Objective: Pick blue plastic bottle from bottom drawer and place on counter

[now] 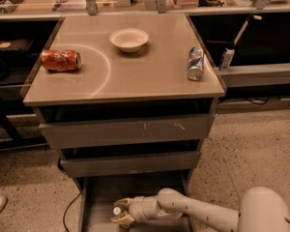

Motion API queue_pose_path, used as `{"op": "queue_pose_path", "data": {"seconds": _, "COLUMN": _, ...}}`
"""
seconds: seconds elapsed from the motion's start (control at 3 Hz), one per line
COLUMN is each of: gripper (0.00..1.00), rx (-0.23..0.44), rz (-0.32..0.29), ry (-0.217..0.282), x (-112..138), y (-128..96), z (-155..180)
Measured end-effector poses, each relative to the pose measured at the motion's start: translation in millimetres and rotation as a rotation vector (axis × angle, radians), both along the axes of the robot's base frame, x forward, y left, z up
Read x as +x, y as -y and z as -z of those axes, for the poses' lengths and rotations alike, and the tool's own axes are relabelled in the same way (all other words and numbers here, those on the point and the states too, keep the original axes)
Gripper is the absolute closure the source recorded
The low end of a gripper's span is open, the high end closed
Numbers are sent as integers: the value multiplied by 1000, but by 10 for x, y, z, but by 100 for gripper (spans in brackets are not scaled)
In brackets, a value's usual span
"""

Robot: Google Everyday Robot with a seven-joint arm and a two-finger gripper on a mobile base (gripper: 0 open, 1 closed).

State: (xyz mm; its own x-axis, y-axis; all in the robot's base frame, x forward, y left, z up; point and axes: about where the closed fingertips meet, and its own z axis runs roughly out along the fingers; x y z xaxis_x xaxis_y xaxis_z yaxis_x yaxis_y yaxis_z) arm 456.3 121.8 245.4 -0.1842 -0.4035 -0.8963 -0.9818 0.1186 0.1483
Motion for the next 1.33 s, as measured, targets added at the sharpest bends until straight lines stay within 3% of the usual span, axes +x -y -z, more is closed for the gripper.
{"op": "queue_pose_path", "data": {"seconds": 0.33, "gripper": 98, "rx": 0, "rz": 0, "ry": 0, "x": 0, "y": 0, "z": -1}}
{"op": "queue_pose_path", "data": {"seconds": 0.67, "gripper": 100, "rx": 42, "rz": 39, "ry": -48, "x": -79, "y": 23, "z": -245}}
{"op": "queue_pose_path", "data": {"seconds": 1.0, "gripper": 100, "rx": 54, "rz": 111, "ry": -101, "x": -173, "y": 187, "z": -546}}
{"op": "queue_pose_path", "data": {"seconds": 1.33, "gripper": 100, "rx": 65, "rz": 167, "ry": -125, "x": -235, "y": 293, "z": -1076}}
